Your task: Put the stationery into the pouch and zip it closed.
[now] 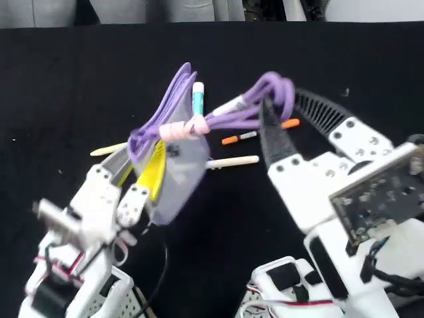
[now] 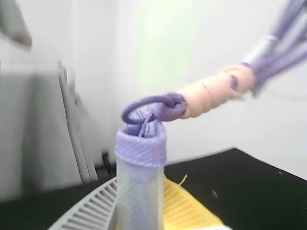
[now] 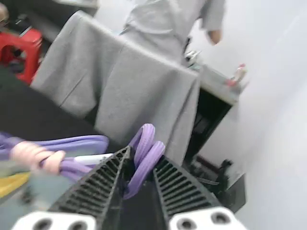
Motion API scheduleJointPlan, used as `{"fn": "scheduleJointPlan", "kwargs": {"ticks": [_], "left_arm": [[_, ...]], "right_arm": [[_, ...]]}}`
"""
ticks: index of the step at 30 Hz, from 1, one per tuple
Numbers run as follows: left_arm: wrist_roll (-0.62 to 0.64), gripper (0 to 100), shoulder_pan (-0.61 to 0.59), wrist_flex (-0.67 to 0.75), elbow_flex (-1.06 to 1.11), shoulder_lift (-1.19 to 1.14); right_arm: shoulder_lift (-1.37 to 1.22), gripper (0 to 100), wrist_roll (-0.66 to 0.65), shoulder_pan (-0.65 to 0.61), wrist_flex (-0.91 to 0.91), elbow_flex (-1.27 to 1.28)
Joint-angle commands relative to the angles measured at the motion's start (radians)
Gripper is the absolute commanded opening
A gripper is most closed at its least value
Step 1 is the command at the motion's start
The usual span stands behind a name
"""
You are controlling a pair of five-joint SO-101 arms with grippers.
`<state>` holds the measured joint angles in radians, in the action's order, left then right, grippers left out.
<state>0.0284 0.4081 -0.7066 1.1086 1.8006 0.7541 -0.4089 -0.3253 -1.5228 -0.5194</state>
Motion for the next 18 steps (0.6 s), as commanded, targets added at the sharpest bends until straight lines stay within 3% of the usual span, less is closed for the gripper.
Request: {"fn": "scheduleJointPlan", "kwargs": {"ticks": [1, 10, 18], "left_arm": [[-0.152, 3, 0.007, -0.112, -0.119, 0.008], [-0.233, 3, 0.002, -0.186, -0.205, 0.025], [-0.233, 3, 0.002, -0.186, -0.231, 0.026]], "right_arm": [[-0.013, 1.1, 0.012, 0.117, 0.206, 0.107], [-0.013, 1.1, 0.178, 0.281, 0.397, 0.254], [-0.015, 1.1, 0.196, 0.473, 0.528, 0.361]]}}
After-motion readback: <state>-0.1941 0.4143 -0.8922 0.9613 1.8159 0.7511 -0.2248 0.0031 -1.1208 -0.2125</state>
